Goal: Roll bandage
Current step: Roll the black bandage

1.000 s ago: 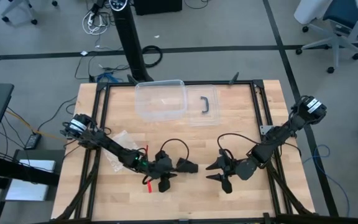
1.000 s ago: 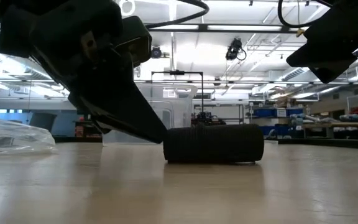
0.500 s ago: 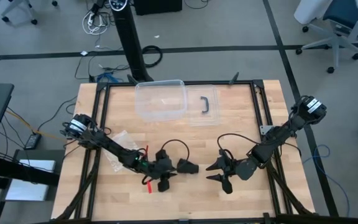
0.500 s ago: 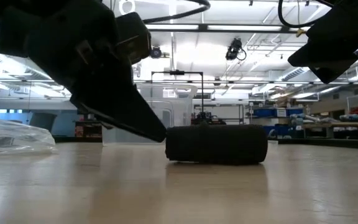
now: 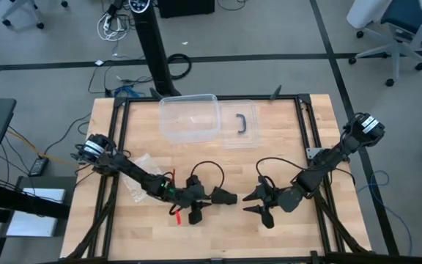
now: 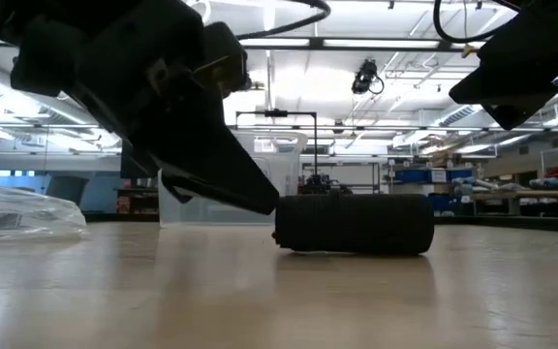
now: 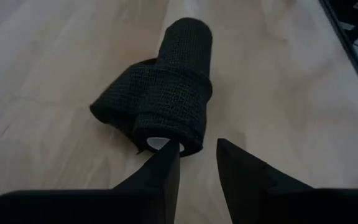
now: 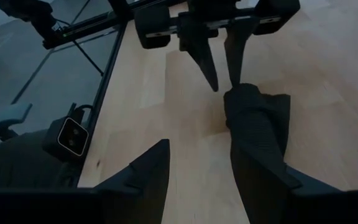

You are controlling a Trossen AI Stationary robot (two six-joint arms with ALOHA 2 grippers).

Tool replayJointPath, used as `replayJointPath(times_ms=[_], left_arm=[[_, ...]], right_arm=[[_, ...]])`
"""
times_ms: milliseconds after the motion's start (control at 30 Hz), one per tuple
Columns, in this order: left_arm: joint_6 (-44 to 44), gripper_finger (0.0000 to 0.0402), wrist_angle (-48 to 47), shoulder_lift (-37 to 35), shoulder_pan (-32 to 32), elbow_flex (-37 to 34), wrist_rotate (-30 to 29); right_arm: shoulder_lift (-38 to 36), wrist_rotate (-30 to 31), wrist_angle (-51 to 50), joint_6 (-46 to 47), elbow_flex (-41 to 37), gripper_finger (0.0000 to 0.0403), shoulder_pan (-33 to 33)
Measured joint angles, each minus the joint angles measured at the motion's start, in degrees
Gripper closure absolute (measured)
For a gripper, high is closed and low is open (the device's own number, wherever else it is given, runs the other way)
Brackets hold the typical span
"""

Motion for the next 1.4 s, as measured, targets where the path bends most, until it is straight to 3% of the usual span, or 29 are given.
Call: replayJointPath(times_ms=[167, 433, 533, 700, 767, 1300, 1400], left_arm=[[-0.9, 0.0291, -0.3, 0.4, 0.3, 0.0, 0.2], [-1.1, 0.0291, 1.1, 2.6, 0.4, 0.0, 0.4], [-1.6, 0.0291, 2.0, 3.2, 0.4, 0.0, 0.9], [-0.7, 0.0291, 3.5, 3.2, 0.4, 0.0, 1.1], [-0.7, 0.0291, 4.0, 3.2, 0.4, 0.0, 1.1], [0.9, 0.0291, 6.1, 3.2, 1.4, -0.1, 0.8], [0.9, 0.0307, 6.6, 3.2, 1.4, -0.1, 0.5]], right_arm=[[0.4, 0.1, -4.7, 5.0, -0.1, 0.0233, -0.7], [9.8, -1.0, 1.7, 9.4, -2.6, 0.0254, -1.7], [13.0, -1.0, 5.2, 9.2, -2.6, 0.0287, -2.3], [16.7, 0.8, 7.3, 9.4, -2.4, 0.0379, -3.6], [17.6, 1.3, 9.4, 8.7, -2.4, 0.0395, -3.7], [17.9, -0.8, 17.2, 3.4, -2.4, 0.0401, -5.0], [17.9, -1.1, 17.5, 3.1, -2.4, 0.0401, -5.0]])
